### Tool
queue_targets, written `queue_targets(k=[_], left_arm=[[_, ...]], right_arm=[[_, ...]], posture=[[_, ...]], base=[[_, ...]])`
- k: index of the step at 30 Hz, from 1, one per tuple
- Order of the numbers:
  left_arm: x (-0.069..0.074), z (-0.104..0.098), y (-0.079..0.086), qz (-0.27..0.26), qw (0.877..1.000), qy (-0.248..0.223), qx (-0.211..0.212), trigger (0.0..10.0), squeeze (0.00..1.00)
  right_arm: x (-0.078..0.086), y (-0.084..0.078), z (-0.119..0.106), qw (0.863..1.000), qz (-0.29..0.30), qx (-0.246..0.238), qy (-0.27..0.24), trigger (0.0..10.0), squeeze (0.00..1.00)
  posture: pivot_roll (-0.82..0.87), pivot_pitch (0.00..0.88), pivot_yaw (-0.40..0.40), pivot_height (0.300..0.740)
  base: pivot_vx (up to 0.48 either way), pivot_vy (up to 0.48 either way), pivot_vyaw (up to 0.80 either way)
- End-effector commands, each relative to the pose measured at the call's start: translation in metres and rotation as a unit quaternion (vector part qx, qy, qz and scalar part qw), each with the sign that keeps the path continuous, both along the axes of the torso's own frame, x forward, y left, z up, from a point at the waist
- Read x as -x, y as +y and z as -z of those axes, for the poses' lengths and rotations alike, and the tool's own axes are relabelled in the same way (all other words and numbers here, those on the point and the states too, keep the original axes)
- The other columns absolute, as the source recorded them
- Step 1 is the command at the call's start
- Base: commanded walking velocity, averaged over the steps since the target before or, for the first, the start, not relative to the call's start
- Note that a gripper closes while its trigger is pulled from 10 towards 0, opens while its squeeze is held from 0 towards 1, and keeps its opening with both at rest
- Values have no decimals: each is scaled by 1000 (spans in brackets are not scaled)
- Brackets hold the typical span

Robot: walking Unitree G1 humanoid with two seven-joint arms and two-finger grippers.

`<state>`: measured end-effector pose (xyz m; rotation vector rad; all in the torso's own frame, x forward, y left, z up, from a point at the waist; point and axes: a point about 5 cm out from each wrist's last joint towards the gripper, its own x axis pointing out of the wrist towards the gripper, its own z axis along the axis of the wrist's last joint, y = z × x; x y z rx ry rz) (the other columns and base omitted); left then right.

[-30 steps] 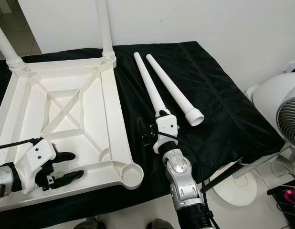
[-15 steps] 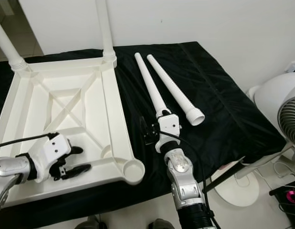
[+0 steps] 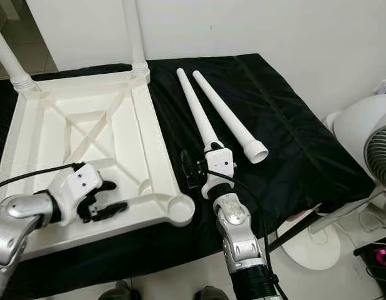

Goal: Building children table

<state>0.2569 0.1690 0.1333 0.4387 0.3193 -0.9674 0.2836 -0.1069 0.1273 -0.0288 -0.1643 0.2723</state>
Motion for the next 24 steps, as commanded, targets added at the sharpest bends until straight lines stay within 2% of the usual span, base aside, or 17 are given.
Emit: queue_targets(k=[1, 4, 7, 10, 14, 17, 18, 23, 24], left_arm=[[-17, -8, 16, -164, 982, -89, -15, 10000, 0], [-18, -12, 7, -156, 983, -97, 11, 10000, 0], [-19, -15, 4, -153, 983, -102, 18, 10000, 0], [-16, -20, 0, -138, 984, -102, 43, 10000, 0], [-13, -26, 2, -119, 986, -100, 62, 10000, 0], [-12, -27, 7, -114, 987, -97, 60, 10000, 0], [-14, -25, 14, -125, 987, -94, 48, 10000, 1000], [-17, -23, 21, -150, 984, -91, 43, 10000, 1000], [-20, -24, 23, -170, 979, -101, 44, 10000, 1000]], right_arm=[[0, -1, 3, 1000, 5, 0, 7, 10000, 0], [0, -2, 2, 1000, 6, -1, 5, 10000, 0], [-1, -1, 2, 1000, 7, -2, 5, 10000, 0], [-1, -1, 2, 1000, 7, -2, 3, 10000, 0], [-1, -2, 1, 1000, 9, -1, -1, 10000, 0], [-3, -3, 0, 1000, 11, -3, -6, 10000, 0], [-5, -5, -3, 1000, 15, -4, -13, 10000, 0], [-11, -10, -10, 999, 29, -9, -26, 10000, 0], [-15, -14, -13, 999, 41, -13, -30, 10000, 0]], posture=[[-22, 62, 21, 740], [-22, 61, 25, 740], [-21, 59, 27, 740], [-22, 57, 30, 740], [-18, 54, 30, 740], [-14, 51, 30, 740], [-13, 50, 33, 740], [-13, 47, 36, 740], [-12, 46, 35, 740]], base=[[0, 0, 0], [0, 0, 0], [0, 0, 0], [0, 0, 0], [0, 0, 0], [0, 0, 0], [0, 0, 0], [0, 0, 0], [0, 0, 0]])
